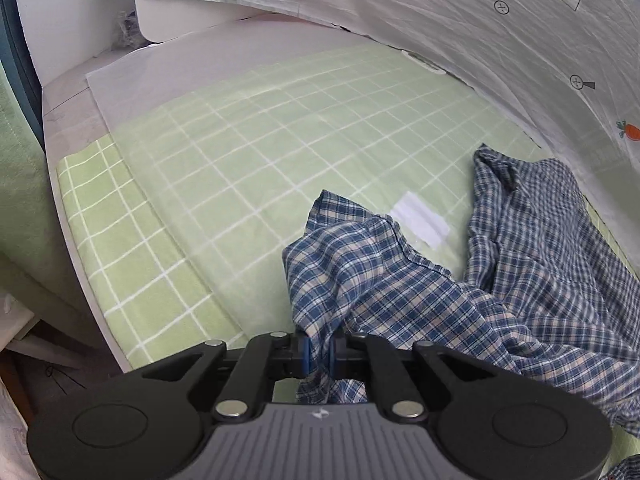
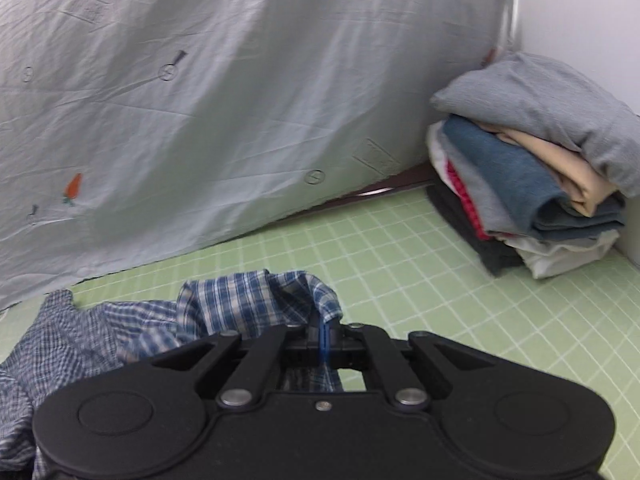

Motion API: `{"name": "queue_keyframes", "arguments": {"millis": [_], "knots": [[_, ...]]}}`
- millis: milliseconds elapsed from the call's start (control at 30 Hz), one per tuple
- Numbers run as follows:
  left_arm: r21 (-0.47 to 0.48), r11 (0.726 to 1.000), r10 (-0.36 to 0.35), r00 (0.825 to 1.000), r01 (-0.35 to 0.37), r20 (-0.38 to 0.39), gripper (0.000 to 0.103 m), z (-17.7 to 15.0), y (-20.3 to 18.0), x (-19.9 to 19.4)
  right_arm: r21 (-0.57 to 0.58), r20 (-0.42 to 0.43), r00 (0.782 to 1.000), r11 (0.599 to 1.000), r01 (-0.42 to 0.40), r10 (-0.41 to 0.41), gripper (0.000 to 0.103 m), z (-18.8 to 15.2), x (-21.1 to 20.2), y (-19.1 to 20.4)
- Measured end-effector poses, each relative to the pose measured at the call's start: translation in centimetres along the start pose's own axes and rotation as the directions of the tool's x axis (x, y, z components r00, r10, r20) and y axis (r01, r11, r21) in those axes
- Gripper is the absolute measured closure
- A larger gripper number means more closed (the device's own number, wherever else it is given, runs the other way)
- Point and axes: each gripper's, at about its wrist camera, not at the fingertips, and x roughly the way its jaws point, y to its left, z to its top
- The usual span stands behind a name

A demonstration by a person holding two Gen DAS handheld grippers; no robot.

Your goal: Fold clothes

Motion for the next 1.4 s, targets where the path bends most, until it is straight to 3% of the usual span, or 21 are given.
{"name": "queue_keyframes", "arguments": {"millis": [167, 200, 233, 300, 467, 667, 833, 933, 1033, 1300, 1367, 1400], "knots": [[0.052, 0.999, -0.018, 0.999, 0.016, 0.042, 0.071, 0.3, -0.2, -1.5, 0.031, -0.122, 0.99, 0.997, 0.075, -0.071, 0.098, -2.7, 0.5, -2.3], [0.071, 0.997, -0.016, 0.998, 0.012, 0.053, 0.064, 0.5, -0.5, -1.9, 0.029, -0.135, 0.987, 0.996, 0.085, -0.081, 0.086, -3.3, 0.4, -2.3], [0.092, 0.996, -0.018, 0.998, 0.012, 0.063, 0.061, 0.6, -1.0, -2.3, 0.023, -0.145, 0.985, 0.995, 0.095, -0.091, 0.061, -3.9, 0.1, -2.1], [0.128, 0.991, -0.037, 0.996, 0.026, 0.087, 0.055, 0.9, -1.5, -3.3, 0.003, -0.152, 0.983, 0.994, 0.109, -0.107, 0.03, -4.9, -0.8, -1.2], [0.193, 0.979, -0.094, 0.986, 0.066, 0.14, 0.045, 2.1, -3.0, -5.3, -0.064, -0.107, 0.991, 0.995, 0.07, -0.077, 0.003, -5.8, -2.7, 1.0], [0.324, 0.931, -0.208, 0.974, 0.169, 0.089, 0.035, 2.2, -6.3, -4.8, -0.1, -0.089, 0.995, 0.994, 0.044, -0.053, 0.001, -5.8, -3.2, 2.7], [0.488, 0.83, -0.311, 0.95, 0.271, 0.002, 0.029, 0.0, -10.1, -4.3, -0.116, -0.089, 0.994, 0.992, 0.051, -0.061, 0.001, -5.6, -2.9, 3.6], [0.56, 0.78, -0.328, 0.944, 0.28, -0.016, 0.029, -1.3, -11.8, -4.2, -0.124, -0.088, 0.994, 0.991, 0.051, -0.063, 0.001, -5.4, -2.5, 3.9], [0.594, 0.747, -0.345, 0.938, 0.299, -0.039, 0.029, -2.4, -12.4, -4.2, -0.131, -0.093, 0.994, 0.99, 0.048, -0.061, 0.001, -5.2, -2.0, 3.9], [0.613, 0.738, -0.321, 0.946, 0.283, -0.051, 0.025, -4.7, -13.0, -3.6, -0.195, -0.114, 0.993, 0.981, -0.003, -0.02, 0.001, -5.4, -1.6, 4.4], [0.604, 0.755, -0.289, 0.956, 0.254, -0.04, 0.026, -4.7, -13.6, -2.7, -0.207, -0.122, 0.992, 0.978, -0.007, -0.018, 0.001, -5.6, -1.5, 4.4], [0.595, 0.772, -0.259, 0.965, 0.224, -0.028, 0.032, -4.5, -13.8, -2.1, -0.211, -0.127, 0.992, 0.977, -0.007, -0.02, 0.001, -5.7, -1.5, 4.4]]}}
